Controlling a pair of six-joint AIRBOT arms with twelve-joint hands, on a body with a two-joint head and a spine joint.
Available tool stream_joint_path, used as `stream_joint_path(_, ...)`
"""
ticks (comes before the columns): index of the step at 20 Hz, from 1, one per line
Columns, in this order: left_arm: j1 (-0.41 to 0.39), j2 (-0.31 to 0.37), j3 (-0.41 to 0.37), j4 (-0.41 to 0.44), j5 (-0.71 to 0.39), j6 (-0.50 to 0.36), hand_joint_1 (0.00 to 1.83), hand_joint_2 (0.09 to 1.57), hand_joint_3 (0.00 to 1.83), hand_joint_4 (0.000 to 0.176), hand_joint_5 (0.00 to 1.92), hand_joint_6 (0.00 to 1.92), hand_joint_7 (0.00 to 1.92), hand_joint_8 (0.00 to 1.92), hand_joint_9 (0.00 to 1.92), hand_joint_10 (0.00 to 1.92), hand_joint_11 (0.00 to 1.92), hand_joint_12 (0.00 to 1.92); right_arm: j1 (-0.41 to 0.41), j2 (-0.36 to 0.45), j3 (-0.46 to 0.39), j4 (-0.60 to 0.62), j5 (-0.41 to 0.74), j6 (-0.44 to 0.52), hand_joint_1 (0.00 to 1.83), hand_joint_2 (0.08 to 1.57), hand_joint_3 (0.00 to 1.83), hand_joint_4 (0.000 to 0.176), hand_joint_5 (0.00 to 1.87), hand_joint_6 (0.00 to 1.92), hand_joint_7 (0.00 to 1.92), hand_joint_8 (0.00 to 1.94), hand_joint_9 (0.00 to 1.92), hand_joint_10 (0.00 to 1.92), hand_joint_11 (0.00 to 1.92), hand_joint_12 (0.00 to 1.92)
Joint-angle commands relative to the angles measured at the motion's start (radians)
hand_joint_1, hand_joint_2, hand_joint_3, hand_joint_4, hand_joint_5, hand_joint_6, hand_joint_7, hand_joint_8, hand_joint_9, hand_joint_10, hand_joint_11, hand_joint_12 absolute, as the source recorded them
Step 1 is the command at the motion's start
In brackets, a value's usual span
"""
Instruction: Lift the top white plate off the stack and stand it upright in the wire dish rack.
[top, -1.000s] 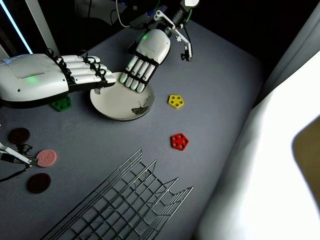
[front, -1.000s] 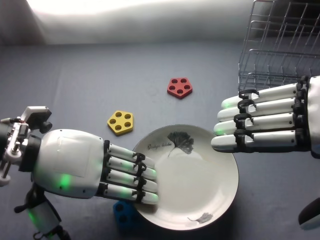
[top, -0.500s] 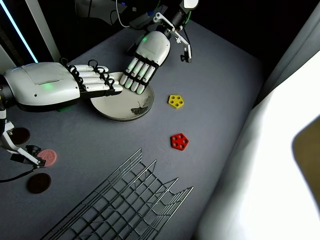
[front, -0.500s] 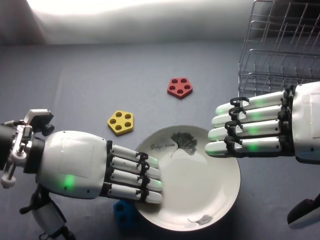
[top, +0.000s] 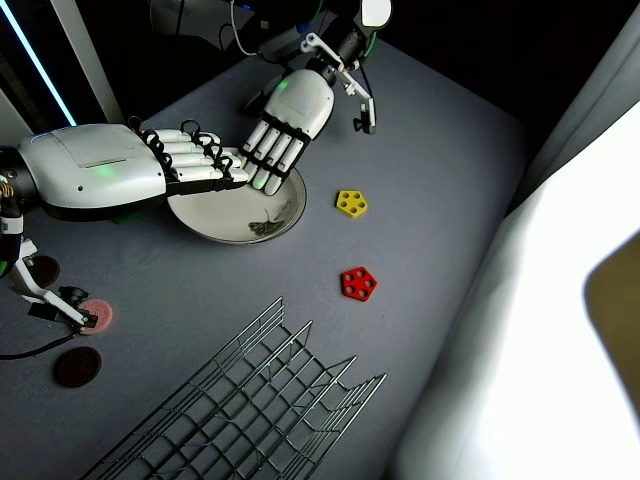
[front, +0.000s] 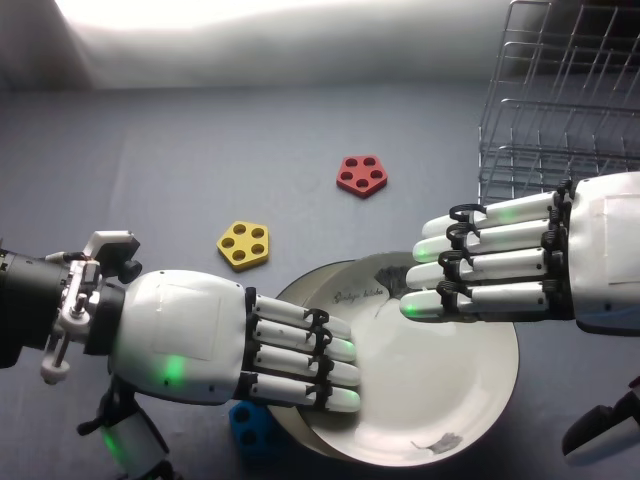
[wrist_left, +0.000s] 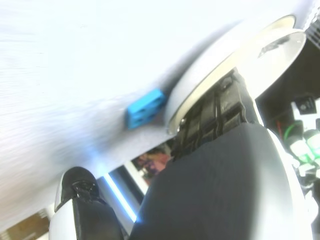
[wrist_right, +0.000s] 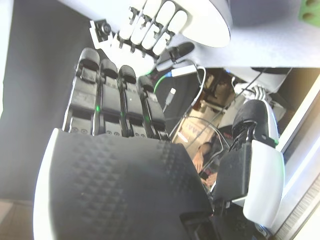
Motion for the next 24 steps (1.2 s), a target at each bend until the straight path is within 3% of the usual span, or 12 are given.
stream_joint_path(1,0.001,-0.032,-0.006,0.096,0.048,-0.003,0.26,0.85,0.00,0.000,0.01,0.00,0.02,0.00,0.03,0.00,0.09,0.02,0.016,0.007,0.001,0.050,0.077,-0.004,0.32,0.95,0.00,0.000,0.05,0.00,0.10,0.00,0.12,0.00,0.15,0.00)
stream_joint_path(3,0.000,-0.049,-0.006,0.101,0.055,-0.003,0.25,0.85,0.00,0.000,0.02,0.01,0.04,0.01,0.04,0.00,0.09,0.02,0.018,0.004,0.001,0.029,0.076,-0.004,0.29,0.96,0.00,0.000,0.03,0.01,0.07,0.00,0.10,0.00,0.14,0.00)
stream_joint_path(4,0.000,-0.056,-0.005,0.107,0.058,-0.004,0.25,0.85,0.00,0.000,0.02,0.01,0.04,0.01,0.04,0.00,0.10,0.02,0.019,0.002,0.001,0.018,0.076,-0.004,0.35,0.98,0.01,0.000,0.01,0.00,0.05,0.00,0.07,0.00,0.11,0.00)
stream_joint_path(6,0.000,-0.070,-0.003,0.117,0.061,-0.004,0.24,0.85,0.00,0.000,0.01,0.00,0.03,0.00,0.03,0.00,0.10,0.02,0.022,-0.003,0.003,0.000,0.067,-0.004,0.69,0.97,0.00,0.000,0.03,0.01,0.05,0.00,0.07,0.00,0.10,0.00)
stream_joint_path(11,-0.007,-0.090,0.005,0.123,0.065,-0.009,0.23,0.85,0.00,0.000,0.00,0.00,0.02,0.00,0.02,0.01,0.08,0.01,0.032,-0.019,0.004,-0.020,0.033,-0.004,1.08,0.99,0.00,0.000,0.07,0.01,0.04,0.01,0.07,0.01,0.09,0.01)
stream_joint_path(16,-0.018,-0.104,0.012,0.126,0.069,-0.020,0.23,0.85,0.00,0.000,0.00,0.00,0.01,0.00,0.02,0.00,0.09,0.02,0.034,-0.021,-0.013,-0.045,0.010,-0.004,1.23,1.04,0.00,0.000,0.18,0.01,0.10,0.01,0.12,0.01,0.16,0.03)
stream_joint_path(24,-0.030,-0.113,0.012,0.118,0.076,-0.036,0.26,0.85,0.00,0.000,0.03,0.01,0.04,0.01,0.03,0.00,0.09,0.02,0.025,-0.013,-0.028,-0.048,-0.038,-0.002,1.27,1.04,0.00,0.000,0.09,0.00,0.05,0.01,0.07,0.01,0.13,0.02)
